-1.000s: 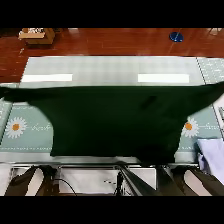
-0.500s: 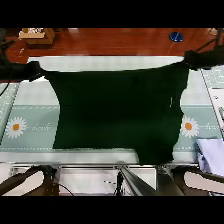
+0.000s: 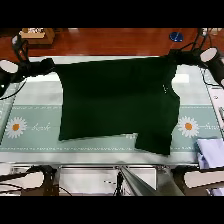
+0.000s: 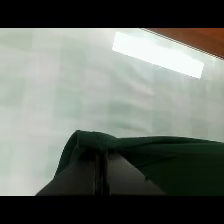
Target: Fold the shirts.
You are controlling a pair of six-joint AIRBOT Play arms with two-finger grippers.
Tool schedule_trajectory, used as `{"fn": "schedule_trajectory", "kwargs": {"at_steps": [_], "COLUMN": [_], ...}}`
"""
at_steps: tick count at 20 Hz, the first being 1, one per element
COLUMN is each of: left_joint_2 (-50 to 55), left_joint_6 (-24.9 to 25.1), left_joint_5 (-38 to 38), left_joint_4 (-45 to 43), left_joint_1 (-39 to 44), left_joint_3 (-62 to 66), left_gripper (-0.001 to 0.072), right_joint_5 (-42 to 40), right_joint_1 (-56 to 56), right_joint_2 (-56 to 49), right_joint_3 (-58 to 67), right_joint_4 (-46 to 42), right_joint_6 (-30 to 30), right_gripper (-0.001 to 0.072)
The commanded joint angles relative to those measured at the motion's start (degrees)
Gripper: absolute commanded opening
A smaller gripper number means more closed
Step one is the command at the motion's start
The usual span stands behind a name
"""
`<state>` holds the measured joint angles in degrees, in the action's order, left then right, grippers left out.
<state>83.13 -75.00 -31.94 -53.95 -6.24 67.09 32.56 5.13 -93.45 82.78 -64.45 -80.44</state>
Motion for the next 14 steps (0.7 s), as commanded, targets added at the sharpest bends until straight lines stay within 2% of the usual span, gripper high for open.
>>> {"fn": "schedule_trajectory", "kwargs": {"at_steps": [1,4,6,7,9,11,13,14], "left_joint_2": [4.68,6.51,5.40,4.94,4.81,4.81,5.55,6.23], "left_joint_6": [0.04,0.02,0.04,0.02,0.02,-0.02,-0.02,-0.02], "left_joint_5": [-0.83,-3.78,-7.50,-11.39,-23.89,-30.58,-31.78,-32.09], "left_joint_4": [-0.07,-1.01,-1.79,-1.84,-2.21,-2.16,-2.12,-2.14], "left_joint_1": [1.86,2.08,0.48,-0.83,-3.98,-5.84,-5.03,-4.04], "left_joint_3": [-0.02,0.00,0.24,1.01,4.04,5.40,5.38,5.38], "left_gripper": [0.0018,0.0019,0.0019,0.0019,0.0019,0.0019,0.0019,0.0018], "right_joint_5": [1.81,9.11,17.07,21.03,26.84,32.76,38.03,40.61], "right_joint_1": [-0.11,0.26,1.77,2.75,4.63,5.55,4.98,4.63], "right_joint_2": [-3.21,-3.48,-2.93,-2.14,0.07,1.53,0.17,-1.25], "right_joint_3": [0.00,0.28,2.23,3.32,4.52,4.59,4.46,4.46], "right_joint_4": [-0.48,-3.45,-4.96,-5.31,-5.88,-7.41,-12.35,-12.13], "right_joint_6": [0.31,0.09,0.09,0.15,0.11,0.13,0.00,-0.48], "right_gripper": [0.0028,0.0028,0.0028,0.0028,0.0028,0.0028,0.0028,0.0028]}}
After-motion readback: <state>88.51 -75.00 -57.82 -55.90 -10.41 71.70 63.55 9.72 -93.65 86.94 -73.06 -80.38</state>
